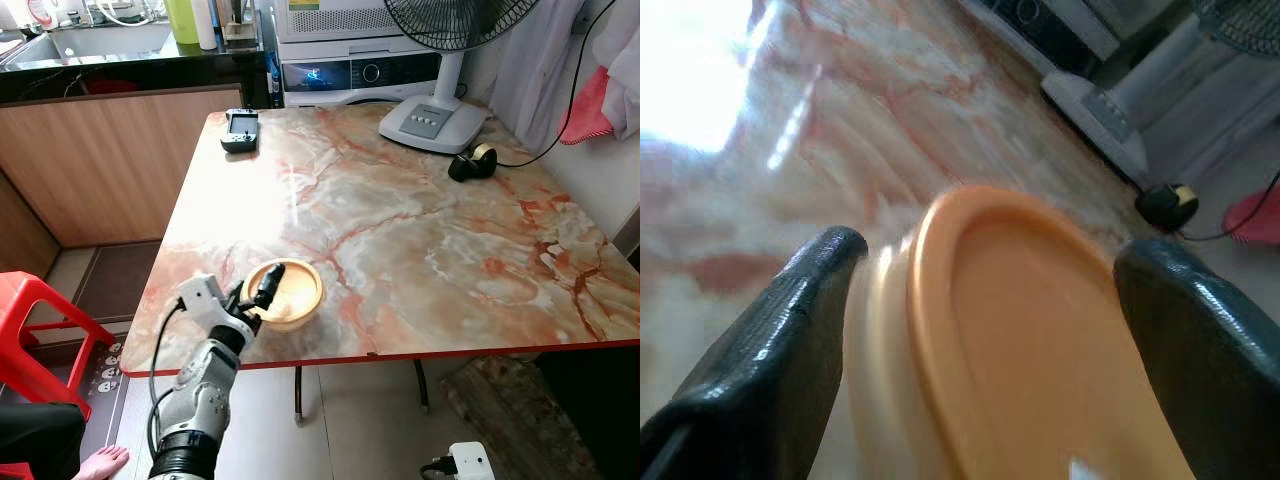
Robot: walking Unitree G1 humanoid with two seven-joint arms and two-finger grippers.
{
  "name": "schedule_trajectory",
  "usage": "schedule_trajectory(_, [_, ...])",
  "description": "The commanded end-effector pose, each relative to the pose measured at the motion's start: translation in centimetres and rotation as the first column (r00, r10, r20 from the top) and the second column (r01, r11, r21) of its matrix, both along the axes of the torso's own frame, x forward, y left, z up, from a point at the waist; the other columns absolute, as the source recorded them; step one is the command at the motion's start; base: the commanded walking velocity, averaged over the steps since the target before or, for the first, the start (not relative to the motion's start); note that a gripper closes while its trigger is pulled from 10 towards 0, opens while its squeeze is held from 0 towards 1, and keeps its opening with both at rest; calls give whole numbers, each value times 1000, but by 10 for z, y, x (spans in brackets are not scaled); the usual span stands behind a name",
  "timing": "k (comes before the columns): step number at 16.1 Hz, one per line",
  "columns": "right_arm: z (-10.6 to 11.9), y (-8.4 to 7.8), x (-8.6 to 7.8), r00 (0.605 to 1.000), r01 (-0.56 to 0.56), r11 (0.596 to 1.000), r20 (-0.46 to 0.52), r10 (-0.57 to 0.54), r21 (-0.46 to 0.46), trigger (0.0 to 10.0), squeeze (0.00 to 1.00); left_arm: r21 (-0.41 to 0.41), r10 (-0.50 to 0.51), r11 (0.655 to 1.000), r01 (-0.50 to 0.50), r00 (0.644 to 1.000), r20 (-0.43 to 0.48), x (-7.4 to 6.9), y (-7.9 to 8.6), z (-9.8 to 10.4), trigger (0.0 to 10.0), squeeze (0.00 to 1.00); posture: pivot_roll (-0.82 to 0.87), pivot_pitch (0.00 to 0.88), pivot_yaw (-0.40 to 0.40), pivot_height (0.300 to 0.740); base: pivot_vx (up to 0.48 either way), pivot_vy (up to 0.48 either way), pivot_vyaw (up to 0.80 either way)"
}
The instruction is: Restocking fridge
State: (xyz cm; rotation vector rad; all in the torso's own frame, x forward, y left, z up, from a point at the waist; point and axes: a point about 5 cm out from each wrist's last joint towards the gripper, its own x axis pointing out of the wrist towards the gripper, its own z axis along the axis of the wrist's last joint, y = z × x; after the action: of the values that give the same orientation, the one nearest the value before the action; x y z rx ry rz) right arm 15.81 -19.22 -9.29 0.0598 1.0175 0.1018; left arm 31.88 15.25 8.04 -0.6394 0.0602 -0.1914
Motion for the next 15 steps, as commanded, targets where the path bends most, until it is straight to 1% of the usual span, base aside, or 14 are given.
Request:
schedule_trajectory(1, [1, 0, 2, 1000, -7, 1000, 2, 7, -2, 10000, 0, -1, -19, 1000, 19, 1000, -9, 1, -3, -2, 10000, 0, -16, 0, -2, 740, 0, 0, 0])
schedule_trajectory(7, [1, 0, 2, 1000, -8, 1000, 2, 8, -2, 10000, 0, -1, -27, 1000, 27, 999, -32, 0, -5, -9, 10000, 0, -19, 0, -3, 740, 0, 0, 0])
schedule_trajectory(8, [1, 0, 2, 1000, -9, 1000, 2, 9, -2, 10000, 0, 13, -22, 1000, 22, 999, -41, 0, -6, -10, 10000, 0, -19, 0, -3, 740, 0, 0, 0])
schedule_trajectory(9, [1, 0, 2, 1000, -10, 1000, 2, 10, -2, 10000, 0, 17, -22, 1000, 23, 999, -42, 1, -7, -10, 1451, 0, -22, 0, -3, 740, 0, 0, 0])
schedule_trajectory(10, [1, 0, 2, 1000, -10, 1000, 2, 10, -2, 10000, 0, 14, -25, 1000, 25, 999, -34, 1, -8, -9, 0, 0, -22, 0, -3, 740, 0, 0, 0])
schedule_trajectory(12, [1, -1, 1, 1000, -11, 1000, 1, 11, -4, 10000, 0, 26, -28, 999, 28, 999, -26, 1, -9, -9, 0, 0, -23, 0, -6, 740, 0, 0, 0])
schedule_trajectory(13, [1, -1, 1, 1000, -11, 1000, 0, 11, -5, 10000, 0, 53, -31, 998, 33, 999, -26, 1, -10, -9, 0, 0, -20, 0, -9, 740, 0, 0, 0])
schedule_trajectory(15, [0, -2, 0, 1000, -13, 1000, -2, 13, -7, 10000, 0, 54, -36, 998, 38, 999, -23, 0, -12, -9, 0, 0, -21, 0, -10, 740, 0, 0, 0])
